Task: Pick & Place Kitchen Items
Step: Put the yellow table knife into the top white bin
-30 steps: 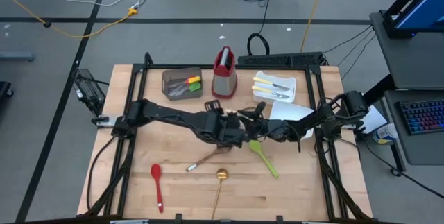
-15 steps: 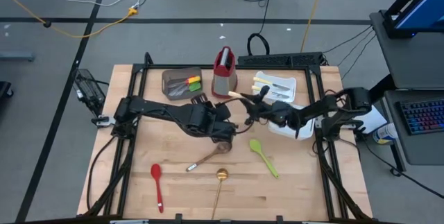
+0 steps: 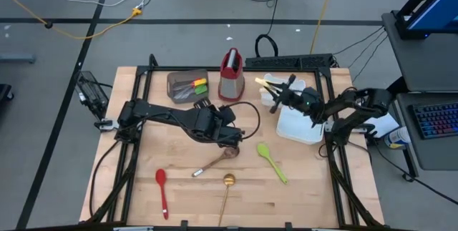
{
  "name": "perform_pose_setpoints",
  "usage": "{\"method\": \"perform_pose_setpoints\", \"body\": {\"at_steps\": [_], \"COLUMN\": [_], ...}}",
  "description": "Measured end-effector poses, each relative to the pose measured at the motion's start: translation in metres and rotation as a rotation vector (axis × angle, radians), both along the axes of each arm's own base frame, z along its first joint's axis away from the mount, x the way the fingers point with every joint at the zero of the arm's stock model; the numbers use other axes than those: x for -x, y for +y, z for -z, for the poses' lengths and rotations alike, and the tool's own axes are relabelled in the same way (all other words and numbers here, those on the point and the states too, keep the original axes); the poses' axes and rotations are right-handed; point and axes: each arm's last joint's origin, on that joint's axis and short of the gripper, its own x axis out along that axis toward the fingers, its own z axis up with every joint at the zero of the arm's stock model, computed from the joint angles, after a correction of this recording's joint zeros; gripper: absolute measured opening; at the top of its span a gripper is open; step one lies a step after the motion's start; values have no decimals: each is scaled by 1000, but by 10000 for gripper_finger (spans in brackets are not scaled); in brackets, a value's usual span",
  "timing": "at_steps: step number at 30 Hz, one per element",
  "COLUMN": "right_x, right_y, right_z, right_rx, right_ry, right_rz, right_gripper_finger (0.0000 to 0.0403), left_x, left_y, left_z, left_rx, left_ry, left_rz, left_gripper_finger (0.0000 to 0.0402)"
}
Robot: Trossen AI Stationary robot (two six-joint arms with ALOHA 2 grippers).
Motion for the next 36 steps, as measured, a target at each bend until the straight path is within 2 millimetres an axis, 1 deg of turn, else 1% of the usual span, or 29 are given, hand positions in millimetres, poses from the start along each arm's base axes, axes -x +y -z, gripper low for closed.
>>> {"method": "perform_pose_setpoints", "body": {"at_steps": [5, 11, 15, 17, 22, 28, 31, 36], "right_x": [6, 11, 14, 15, 20, 21, 21, 21], "right_y": [-18, -27, -30, -31, -36, -36, -36, -36], "right_z": [6, 11, 14, 18, 26, 26, 26, 26], "right_rx": [-73, -146, -183, -234, -291, -306, -339, -344], "right_ry": [49, 71, 81, 102, 154, 144, 118, 115], "right_rz": [32, 79, 96, 108, 143, 147, 149, 149], "right_gripper_finger": [62, 65, 64, 66, 73, 76, 88, 118], "left_x": [0, 0, 0, 0, 0, 0, 0, 0], "left_y": [1, 1, 0, 0, 0, 0, 0, 0], "left_z": [0, 0, 0, 0, 0, 0, 0, 0], "left_rx": [0, 1, 2, 2, 3, 3, 3, 3], "left_ry": [-4, -10, -10, -10, -12, -12, -11, -11], "left_rz": [-2, -10, -10, -10, -12, -12, -12, -11], "left_gripper_finger": [209, 209, 209, 209, 209, 209, 209, 209]}}
